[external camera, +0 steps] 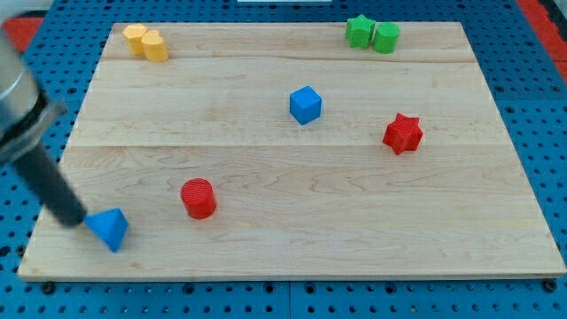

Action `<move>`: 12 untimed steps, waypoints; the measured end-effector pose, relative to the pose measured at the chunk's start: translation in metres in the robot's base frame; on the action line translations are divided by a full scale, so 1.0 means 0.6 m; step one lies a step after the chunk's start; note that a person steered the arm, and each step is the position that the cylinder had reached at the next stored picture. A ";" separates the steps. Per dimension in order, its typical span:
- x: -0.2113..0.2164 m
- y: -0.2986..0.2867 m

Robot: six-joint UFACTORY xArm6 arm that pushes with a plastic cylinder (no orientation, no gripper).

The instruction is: Move the blue triangle towards the center

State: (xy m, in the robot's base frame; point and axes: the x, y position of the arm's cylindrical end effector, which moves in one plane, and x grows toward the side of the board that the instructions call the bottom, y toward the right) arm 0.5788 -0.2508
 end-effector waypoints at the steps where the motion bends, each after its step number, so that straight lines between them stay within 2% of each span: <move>1: 0.061 0.011; 2: 0.065 0.061; 3: -0.033 0.059; 4: -0.030 0.129; 5: 0.013 0.082; 6: 0.026 0.167; 7: -0.027 0.228; 8: -0.143 0.162; 9: -0.095 0.156; 10: -0.002 0.202; 11: 0.019 0.125; 12: -0.056 0.081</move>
State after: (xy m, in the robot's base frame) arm 0.5455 -0.2020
